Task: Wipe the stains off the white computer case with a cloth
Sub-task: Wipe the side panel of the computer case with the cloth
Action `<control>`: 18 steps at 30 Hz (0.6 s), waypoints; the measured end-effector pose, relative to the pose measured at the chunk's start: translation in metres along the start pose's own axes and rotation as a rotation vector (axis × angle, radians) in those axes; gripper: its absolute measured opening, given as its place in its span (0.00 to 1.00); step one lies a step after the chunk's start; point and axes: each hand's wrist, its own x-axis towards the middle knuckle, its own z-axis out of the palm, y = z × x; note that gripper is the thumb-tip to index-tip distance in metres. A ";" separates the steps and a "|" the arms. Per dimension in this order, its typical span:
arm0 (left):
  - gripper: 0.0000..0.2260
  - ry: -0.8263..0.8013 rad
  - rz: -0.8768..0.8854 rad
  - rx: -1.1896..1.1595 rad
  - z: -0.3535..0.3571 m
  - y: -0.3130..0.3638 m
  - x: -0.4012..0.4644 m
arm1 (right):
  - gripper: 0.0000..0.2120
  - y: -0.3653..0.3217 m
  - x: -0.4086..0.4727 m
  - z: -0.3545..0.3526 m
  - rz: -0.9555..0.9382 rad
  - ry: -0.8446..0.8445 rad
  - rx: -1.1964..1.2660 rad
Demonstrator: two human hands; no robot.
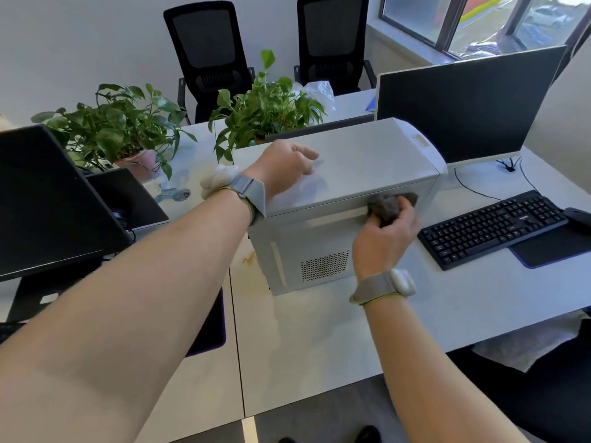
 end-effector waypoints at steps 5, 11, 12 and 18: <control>0.23 -0.270 0.122 0.498 -0.024 -0.009 0.005 | 0.25 0.006 -0.082 0.021 -0.388 -0.319 -0.177; 0.19 -0.095 0.293 0.689 -0.015 -0.028 -0.003 | 0.17 0.006 -0.060 0.010 -1.126 -0.723 -0.363; 0.19 -0.064 0.311 0.673 -0.014 -0.029 -0.004 | 0.18 0.004 -0.052 0.008 -1.102 -0.675 -0.356; 0.19 0.050 0.318 0.446 -0.014 -0.033 -0.008 | 0.25 -0.005 -0.068 0.011 -0.540 -0.310 -0.152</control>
